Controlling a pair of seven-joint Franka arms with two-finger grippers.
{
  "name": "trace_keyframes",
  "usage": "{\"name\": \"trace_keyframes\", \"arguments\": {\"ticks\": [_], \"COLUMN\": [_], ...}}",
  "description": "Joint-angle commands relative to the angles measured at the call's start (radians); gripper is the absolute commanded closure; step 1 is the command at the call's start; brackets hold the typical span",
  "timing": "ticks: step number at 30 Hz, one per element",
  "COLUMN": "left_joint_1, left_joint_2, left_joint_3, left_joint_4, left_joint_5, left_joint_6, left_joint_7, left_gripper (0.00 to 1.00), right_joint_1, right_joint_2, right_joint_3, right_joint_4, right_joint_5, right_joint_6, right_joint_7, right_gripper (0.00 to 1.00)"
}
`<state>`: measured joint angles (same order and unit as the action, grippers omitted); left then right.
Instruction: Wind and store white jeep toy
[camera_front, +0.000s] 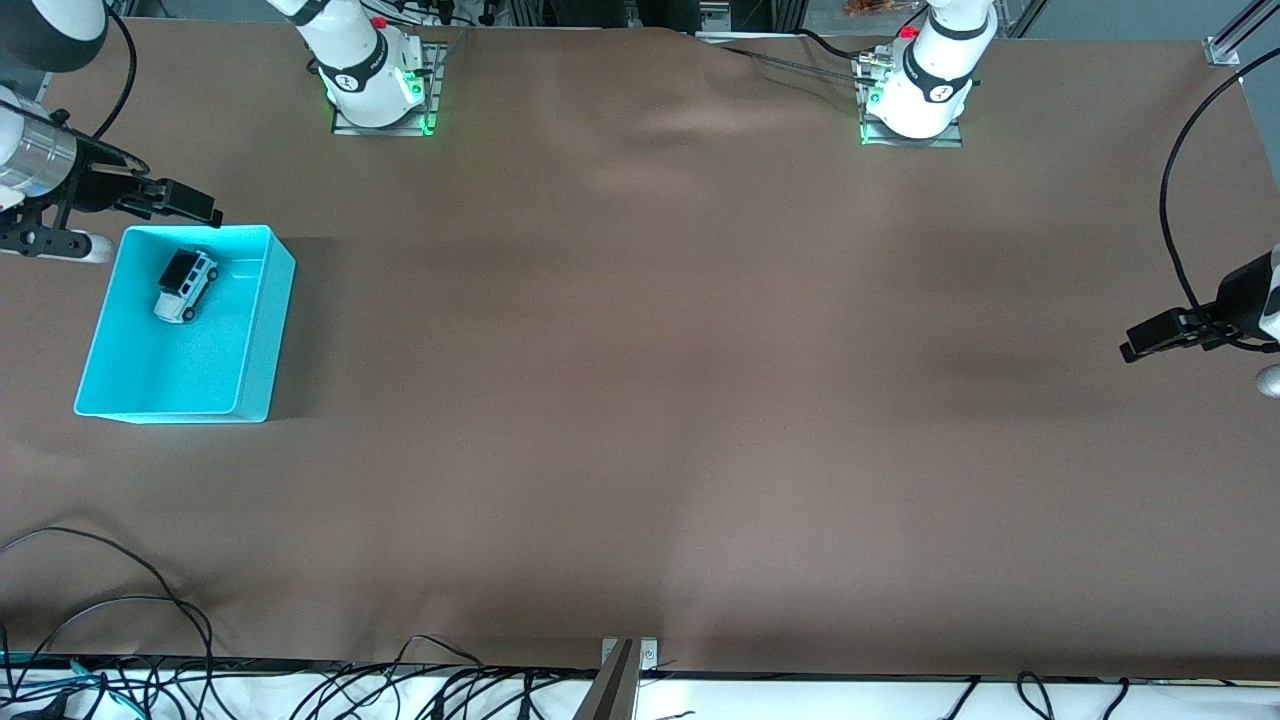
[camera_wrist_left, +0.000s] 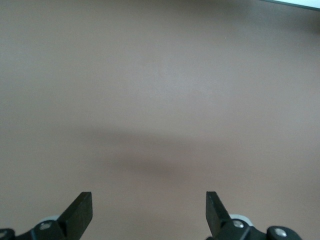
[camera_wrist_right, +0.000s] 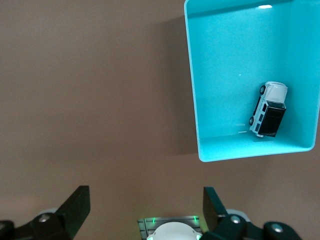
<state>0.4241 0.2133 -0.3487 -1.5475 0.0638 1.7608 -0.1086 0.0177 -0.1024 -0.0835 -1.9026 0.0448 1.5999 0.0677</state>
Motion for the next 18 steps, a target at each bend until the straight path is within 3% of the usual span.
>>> {"name": "trace_keyframes", "arguments": {"ticks": [1,5,12,18], "left_joint_1": [0.001,0.001,0.001,0.004], "left_joint_2": [0.005,-0.002,-0.02,-0.035], "left_joint_3": [0.0,0.0,-0.009,-0.026], "left_joint_4": [0.03,0.036,0.038,0.035], "left_joint_5": [-0.038,-0.055,-0.055,-0.055], "left_joint_6": [-0.02,-0.02,-0.02,-0.02], "left_joint_7": [0.029,0.03,0.03,0.03], "left_gripper": [0.0,0.0,0.0,0.0], "right_joint_1": [0.014,0.014,0.013,0.011], "right_joint_2": [0.069,0.082,0.125,0.127], "right_joint_3": [0.025,0.048,0.027,0.034], "right_joint_4": [0.128,0.169,0.287,0.301], "right_joint_5": [0.032,0.03,0.023,0.017], "right_joint_6": [-0.075,-0.092,-0.173,-0.186], "right_joint_7": [0.063,0.073,0.044,0.04], "right_gripper": [0.0,0.0,0.0,0.0]}}
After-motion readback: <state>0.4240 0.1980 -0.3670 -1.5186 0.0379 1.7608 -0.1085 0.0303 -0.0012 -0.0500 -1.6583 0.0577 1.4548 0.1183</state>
